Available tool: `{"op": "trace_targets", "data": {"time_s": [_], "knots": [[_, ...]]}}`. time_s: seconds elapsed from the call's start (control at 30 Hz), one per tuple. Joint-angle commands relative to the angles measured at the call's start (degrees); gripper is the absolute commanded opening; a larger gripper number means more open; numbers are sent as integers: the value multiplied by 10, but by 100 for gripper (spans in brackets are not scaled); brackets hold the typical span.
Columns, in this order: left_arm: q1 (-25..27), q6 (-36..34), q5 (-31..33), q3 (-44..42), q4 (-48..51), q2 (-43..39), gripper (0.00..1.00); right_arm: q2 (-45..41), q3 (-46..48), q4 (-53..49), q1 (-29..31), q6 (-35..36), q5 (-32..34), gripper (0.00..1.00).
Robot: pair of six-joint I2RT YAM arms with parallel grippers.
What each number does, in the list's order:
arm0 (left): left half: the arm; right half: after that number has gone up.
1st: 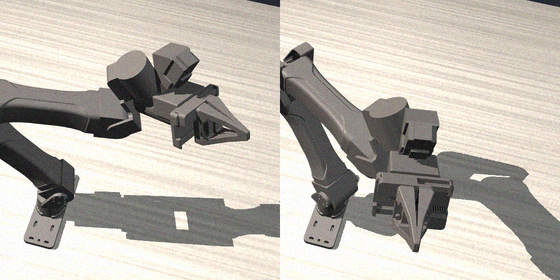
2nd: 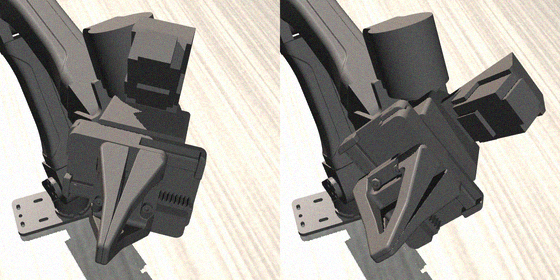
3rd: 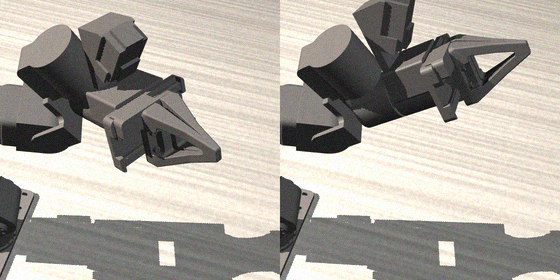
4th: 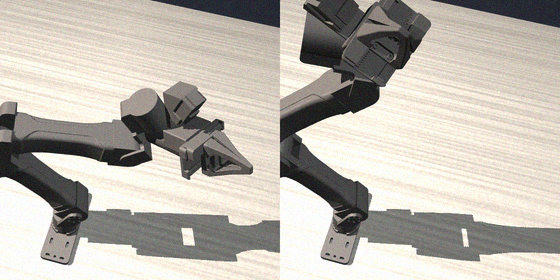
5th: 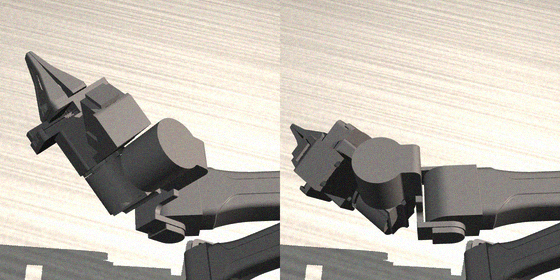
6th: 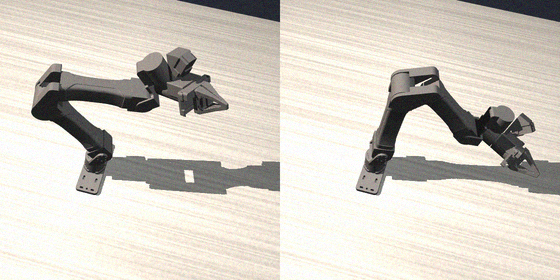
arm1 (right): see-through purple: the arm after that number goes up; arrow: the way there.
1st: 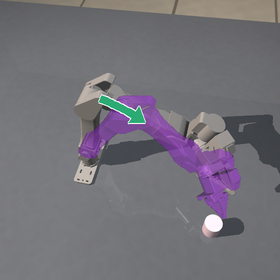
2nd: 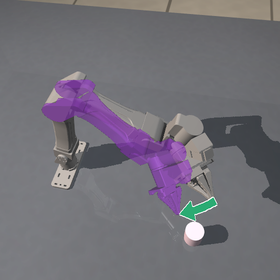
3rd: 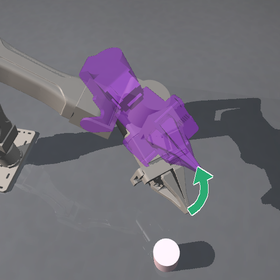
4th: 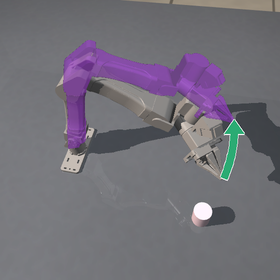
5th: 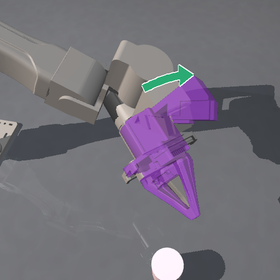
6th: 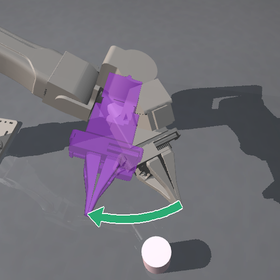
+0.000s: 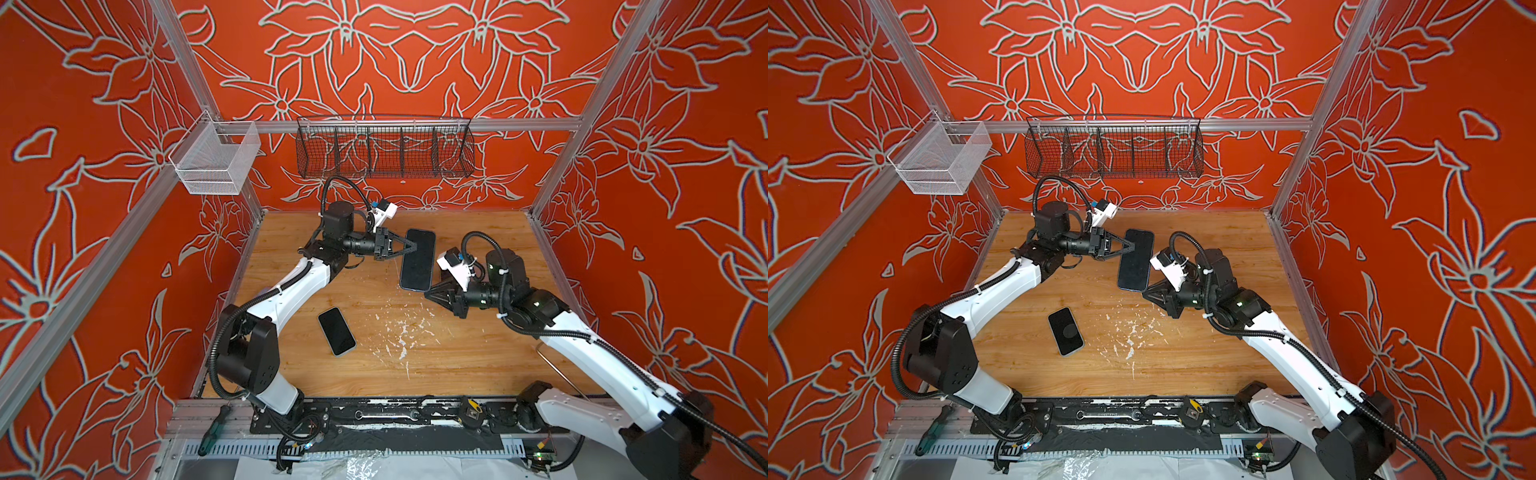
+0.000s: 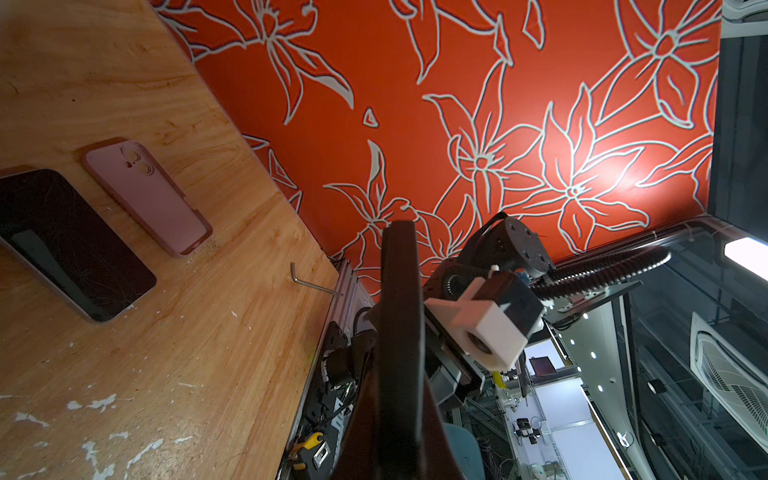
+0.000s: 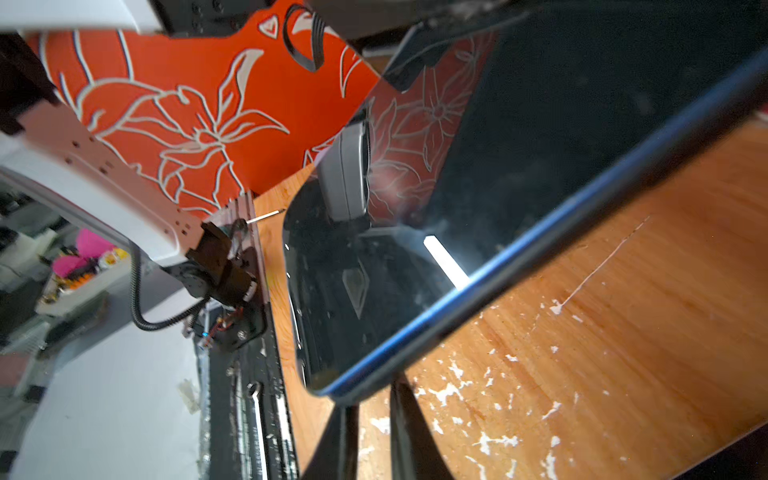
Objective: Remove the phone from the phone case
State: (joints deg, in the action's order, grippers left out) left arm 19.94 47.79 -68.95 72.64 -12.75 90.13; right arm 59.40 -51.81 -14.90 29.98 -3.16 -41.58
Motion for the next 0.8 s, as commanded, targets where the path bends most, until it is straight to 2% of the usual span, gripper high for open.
{"op": "trace_targets", "data": {"time_s": [0.0, 0.07, 0.17, 0.27, 0.33, 0.47, 0.53, 0.67, 0.77], "knots": [[3, -4, 31, 6, -3, -30, 0, -34, 10, 46, -7, -43, -35, 36], [0, -11, 96, 6, 22, -48, 0, -52, 23, 61, -13, -74, -55, 50], [2, -17, 242, -11, 54, -89, 0, -79, 46, 82, -17, -132, -53, 66], [3, 49, 398, -91, -21, -142, 0, -105, 82, 120, -17, -211, -24, 77], [3, 105, 463, -156, -95, -168, 0, -124, 118, 168, -17, -273, 11, 98], [3, 135, 458, -184, -128, -168, 0, -135, 169, 234, -17, -379, 89, 97], [3, 178, 452, -209, -181, -162, 0, -126, 188, 265, -17, -435, 117, 96], [3, 237, 436, -245, -279, -140, 0, -106, 221, 347, -15, -492, 135, 94], [3, 282, 425, -267, -353, -113, 0, -88, 222, 368, -7, -502, 149, 93]]}}
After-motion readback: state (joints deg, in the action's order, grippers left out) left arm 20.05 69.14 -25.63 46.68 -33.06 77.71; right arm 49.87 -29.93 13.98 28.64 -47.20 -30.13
